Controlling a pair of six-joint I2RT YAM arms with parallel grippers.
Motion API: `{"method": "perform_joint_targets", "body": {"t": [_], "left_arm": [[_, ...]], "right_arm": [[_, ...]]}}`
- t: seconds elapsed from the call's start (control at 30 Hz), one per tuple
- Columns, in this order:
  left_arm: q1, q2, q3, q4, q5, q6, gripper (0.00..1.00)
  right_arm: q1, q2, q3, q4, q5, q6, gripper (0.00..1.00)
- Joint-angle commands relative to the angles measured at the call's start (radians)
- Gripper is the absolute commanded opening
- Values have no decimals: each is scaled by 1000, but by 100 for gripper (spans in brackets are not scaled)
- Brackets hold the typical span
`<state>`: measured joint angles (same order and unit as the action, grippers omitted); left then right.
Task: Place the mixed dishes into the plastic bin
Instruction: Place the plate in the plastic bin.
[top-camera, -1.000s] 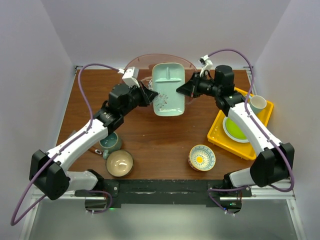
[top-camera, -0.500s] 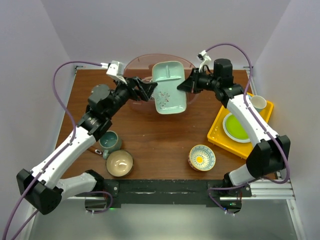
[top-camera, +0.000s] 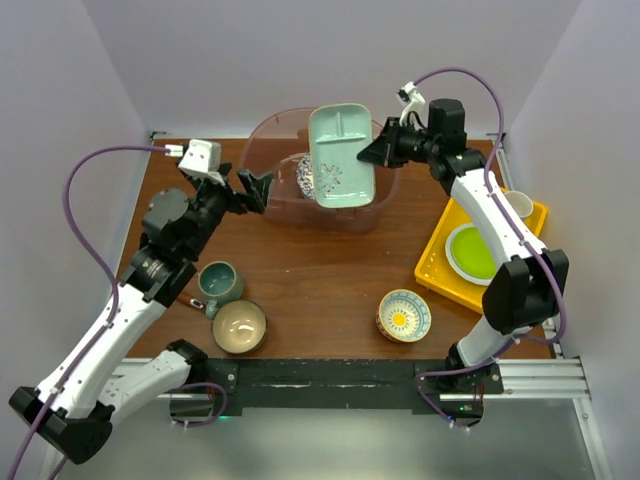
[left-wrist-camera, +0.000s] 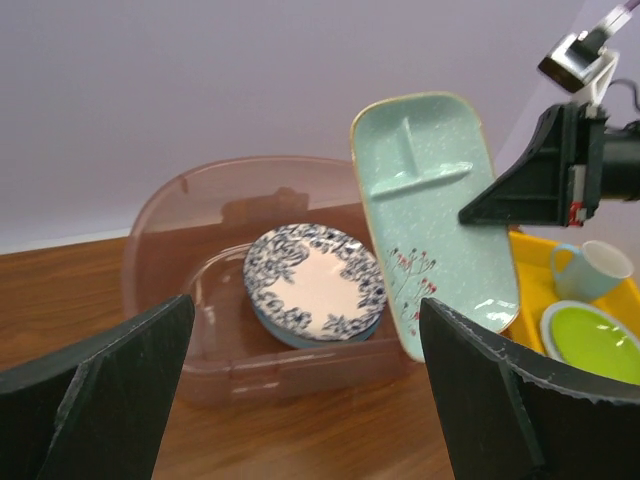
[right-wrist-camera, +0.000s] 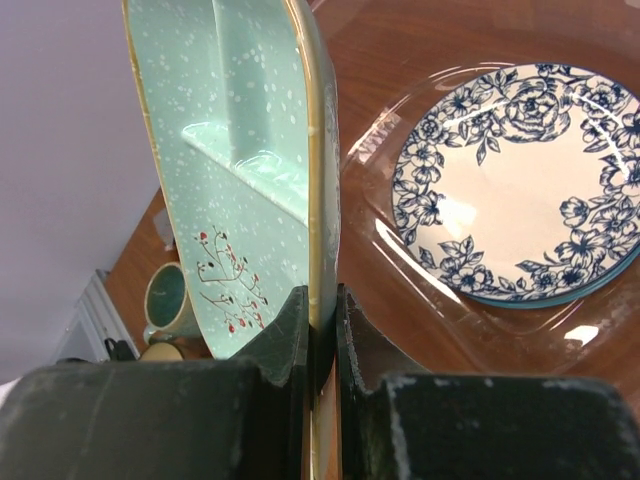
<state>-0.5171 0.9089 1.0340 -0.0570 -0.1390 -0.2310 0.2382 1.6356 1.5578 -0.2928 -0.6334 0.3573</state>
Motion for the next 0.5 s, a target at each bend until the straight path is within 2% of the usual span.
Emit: {"method": "perform_joint_targets", "body": {"t": [0.0,0.47], "left_arm": [[6,-60,-57,-53,-97,120,100],[6,-228,-268,-29,-189,179,100]], "right_arm": [[-2,6,114,69,6,-17,0],[-2,141,239,23,46,-66,0]]}}
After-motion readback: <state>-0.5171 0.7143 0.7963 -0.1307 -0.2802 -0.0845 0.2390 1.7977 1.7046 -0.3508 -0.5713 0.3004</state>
